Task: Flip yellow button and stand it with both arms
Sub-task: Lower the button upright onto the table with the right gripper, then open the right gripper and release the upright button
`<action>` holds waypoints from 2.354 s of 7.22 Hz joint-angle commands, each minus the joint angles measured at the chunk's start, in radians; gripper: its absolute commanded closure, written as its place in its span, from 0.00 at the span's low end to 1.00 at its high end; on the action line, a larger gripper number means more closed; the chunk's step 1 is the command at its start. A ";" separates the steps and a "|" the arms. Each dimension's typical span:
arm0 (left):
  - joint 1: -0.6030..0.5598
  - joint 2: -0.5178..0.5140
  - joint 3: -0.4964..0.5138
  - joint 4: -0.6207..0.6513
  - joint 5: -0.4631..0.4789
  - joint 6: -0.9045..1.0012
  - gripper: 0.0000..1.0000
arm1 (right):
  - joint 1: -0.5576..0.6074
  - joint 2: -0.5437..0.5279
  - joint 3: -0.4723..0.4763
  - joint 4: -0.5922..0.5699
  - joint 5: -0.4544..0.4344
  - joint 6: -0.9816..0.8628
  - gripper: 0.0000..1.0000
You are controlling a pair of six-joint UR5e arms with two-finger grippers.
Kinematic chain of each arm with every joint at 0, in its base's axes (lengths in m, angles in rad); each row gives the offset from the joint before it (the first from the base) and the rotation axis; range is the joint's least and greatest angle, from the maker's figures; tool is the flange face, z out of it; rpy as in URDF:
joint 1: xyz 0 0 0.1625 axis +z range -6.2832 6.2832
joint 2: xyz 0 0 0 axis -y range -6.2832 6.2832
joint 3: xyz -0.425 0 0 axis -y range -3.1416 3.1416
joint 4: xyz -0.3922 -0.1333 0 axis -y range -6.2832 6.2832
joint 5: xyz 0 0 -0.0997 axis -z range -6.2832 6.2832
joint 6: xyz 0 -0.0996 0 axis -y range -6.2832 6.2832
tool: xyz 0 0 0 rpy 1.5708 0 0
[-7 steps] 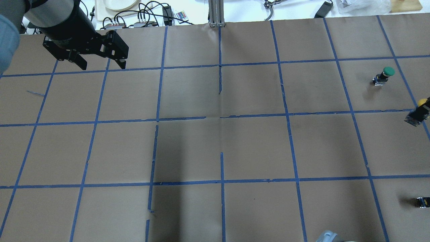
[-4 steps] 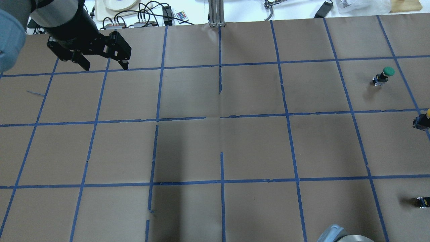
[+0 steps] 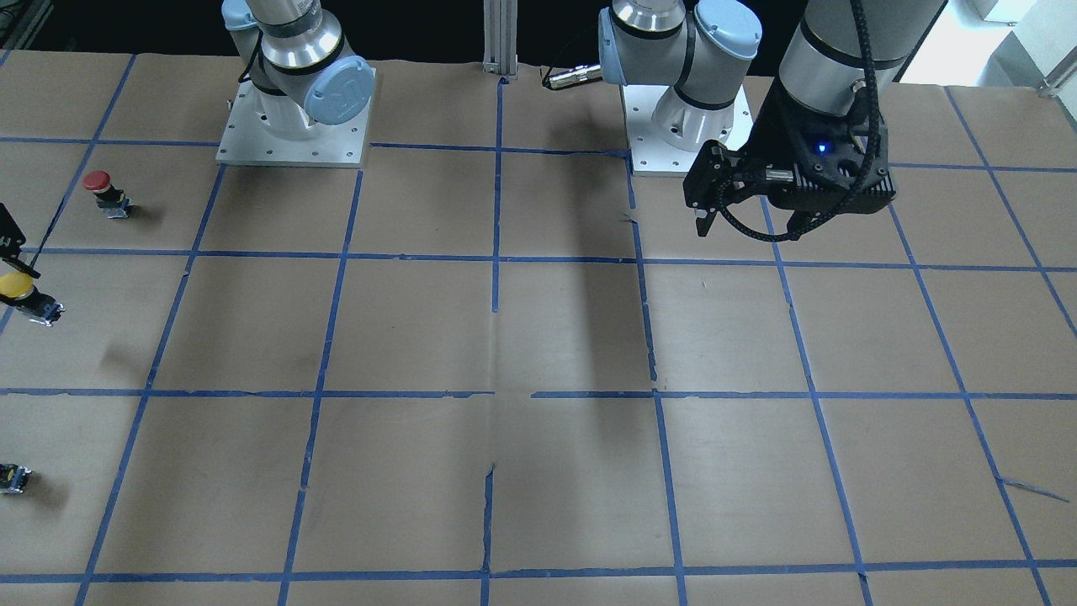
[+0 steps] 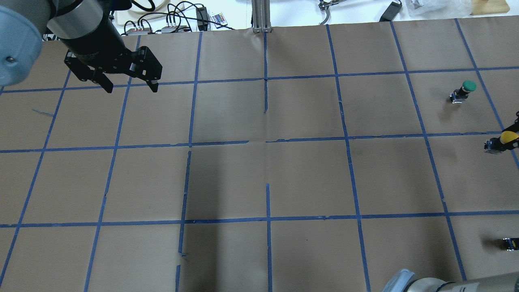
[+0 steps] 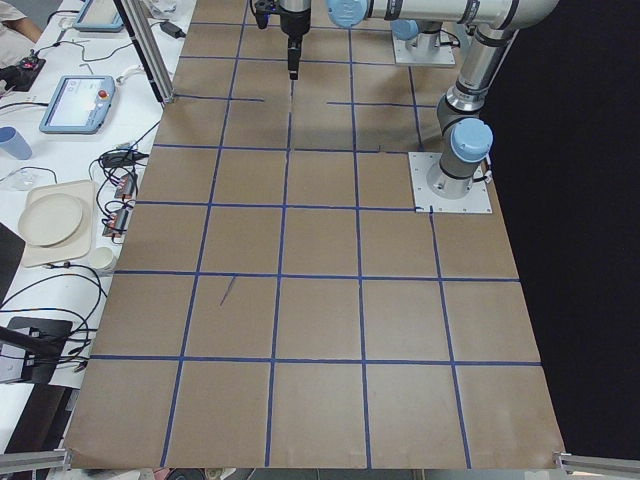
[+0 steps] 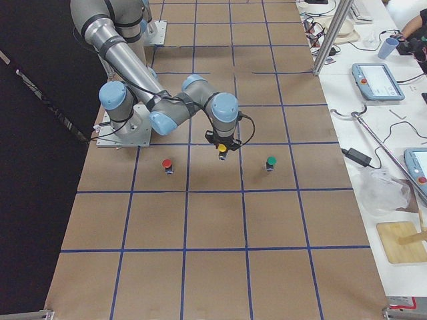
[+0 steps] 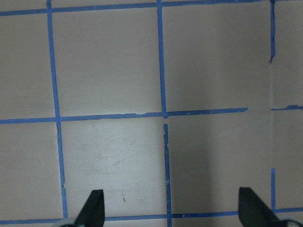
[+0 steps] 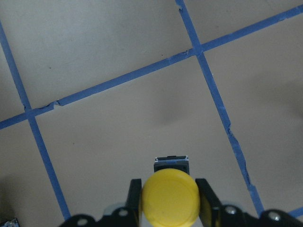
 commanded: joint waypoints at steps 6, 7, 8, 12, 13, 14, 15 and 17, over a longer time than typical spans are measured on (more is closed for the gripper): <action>0.000 -0.001 -0.001 0.000 -0.001 0.000 0.00 | -0.018 0.099 0.015 0.006 -0.008 -0.069 0.75; 0.000 -0.001 -0.001 0.000 -0.003 0.000 0.00 | -0.018 0.105 0.015 0.006 -0.009 -0.069 0.63; 0.000 -0.001 -0.001 0.001 -0.004 0.000 0.00 | -0.018 0.113 0.015 0.006 -0.010 -0.069 0.59; 0.001 -0.001 -0.001 0.001 -0.004 -0.002 0.00 | -0.019 0.102 0.017 0.006 -0.010 -0.054 0.09; 0.000 -0.006 0.002 0.003 0.000 -0.005 0.00 | -0.019 0.081 0.005 0.012 -0.008 -0.035 0.04; 0.000 -0.007 0.004 0.003 0.002 -0.005 0.00 | -0.013 0.026 -0.012 0.070 -0.013 0.071 0.04; 0.003 -0.007 0.005 0.004 0.005 -0.006 0.00 | -0.006 -0.060 -0.026 0.160 -0.025 0.252 0.01; 0.008 -0.007 0.005 0.004 0.008 -0.023 0.00 | 0.074 -0.201 -0.028 0.237 -0.026 0.575 0.01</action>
